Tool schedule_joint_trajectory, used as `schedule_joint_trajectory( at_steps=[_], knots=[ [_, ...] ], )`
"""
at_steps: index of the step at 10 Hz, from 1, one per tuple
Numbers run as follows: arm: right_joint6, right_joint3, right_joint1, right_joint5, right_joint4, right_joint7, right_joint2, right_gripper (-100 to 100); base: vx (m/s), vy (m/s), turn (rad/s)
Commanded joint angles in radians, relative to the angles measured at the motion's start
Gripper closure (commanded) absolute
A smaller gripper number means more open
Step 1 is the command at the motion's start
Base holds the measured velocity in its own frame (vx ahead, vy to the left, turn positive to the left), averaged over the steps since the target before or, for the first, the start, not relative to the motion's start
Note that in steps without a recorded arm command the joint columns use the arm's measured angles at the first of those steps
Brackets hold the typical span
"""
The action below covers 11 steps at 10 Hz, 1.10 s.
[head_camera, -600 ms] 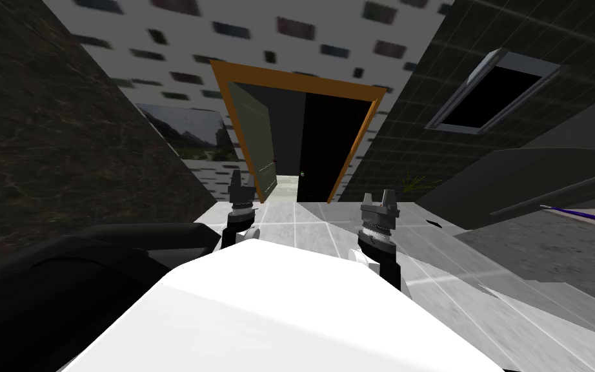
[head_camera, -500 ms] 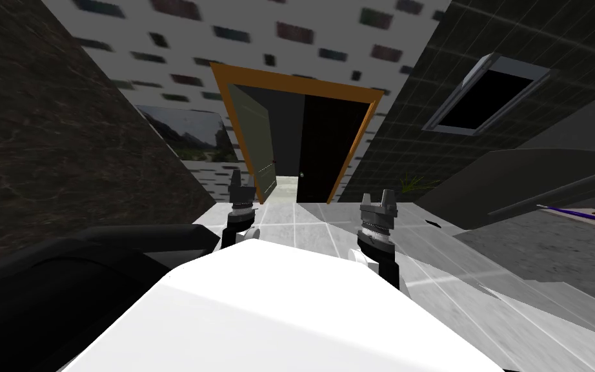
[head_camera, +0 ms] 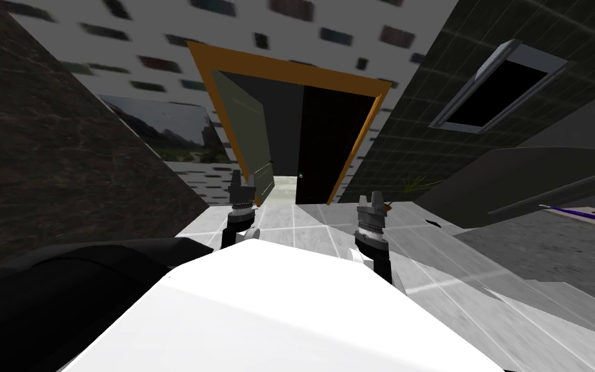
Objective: Push the door open
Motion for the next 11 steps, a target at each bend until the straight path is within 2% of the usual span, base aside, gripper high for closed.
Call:
schedule_joint_trajectory(
  at_steps=[1, 6, 11],
  knots=[
    [-0.019, -0.006, -0.012, 0.027, 0.039, 0.023, -0.006, -100, 0.18, 0.042, -0.063],
    [-0.061, -0.023, -0.042, 0.096, 0.136, 0.076, -0.021, -100, 0.147, 0.062, -0.053],
    [-0.097, -0.038, -0.067, 0.154, 0.219, 0.121, -0.03, -100, 0.097, 0.041, -0.044]
  ],
)
